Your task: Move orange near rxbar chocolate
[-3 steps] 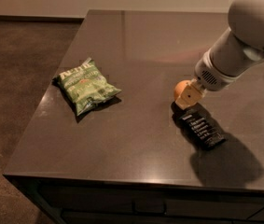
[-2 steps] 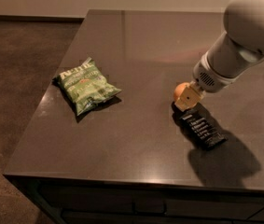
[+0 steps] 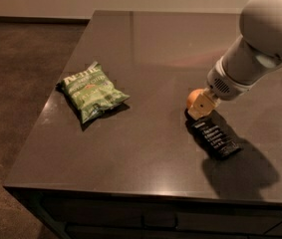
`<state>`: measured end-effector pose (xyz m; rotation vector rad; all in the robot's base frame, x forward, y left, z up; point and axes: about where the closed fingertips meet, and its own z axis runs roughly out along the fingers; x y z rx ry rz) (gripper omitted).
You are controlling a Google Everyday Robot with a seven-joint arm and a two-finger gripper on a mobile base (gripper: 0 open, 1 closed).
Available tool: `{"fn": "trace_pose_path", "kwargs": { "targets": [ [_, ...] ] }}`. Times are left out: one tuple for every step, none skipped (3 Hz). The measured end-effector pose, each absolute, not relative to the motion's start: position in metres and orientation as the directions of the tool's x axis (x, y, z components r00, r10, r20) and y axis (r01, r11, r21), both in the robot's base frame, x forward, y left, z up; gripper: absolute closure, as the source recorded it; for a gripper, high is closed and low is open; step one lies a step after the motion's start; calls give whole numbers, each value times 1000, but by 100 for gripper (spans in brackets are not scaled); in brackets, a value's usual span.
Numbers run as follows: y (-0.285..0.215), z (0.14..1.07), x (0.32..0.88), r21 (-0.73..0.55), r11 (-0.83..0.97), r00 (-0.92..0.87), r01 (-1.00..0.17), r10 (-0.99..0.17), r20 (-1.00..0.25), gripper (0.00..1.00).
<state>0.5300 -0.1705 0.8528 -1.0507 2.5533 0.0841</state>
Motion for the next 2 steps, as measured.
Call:
{"fn": "trace_pose_path", "kwargs": {
  "targets": [
    [-170,853,529,-87,718,-649,-691,-668,-364,0],
    [-170,853,529,-87,718,-649,-691,-669,-364,0]
  ]
}}
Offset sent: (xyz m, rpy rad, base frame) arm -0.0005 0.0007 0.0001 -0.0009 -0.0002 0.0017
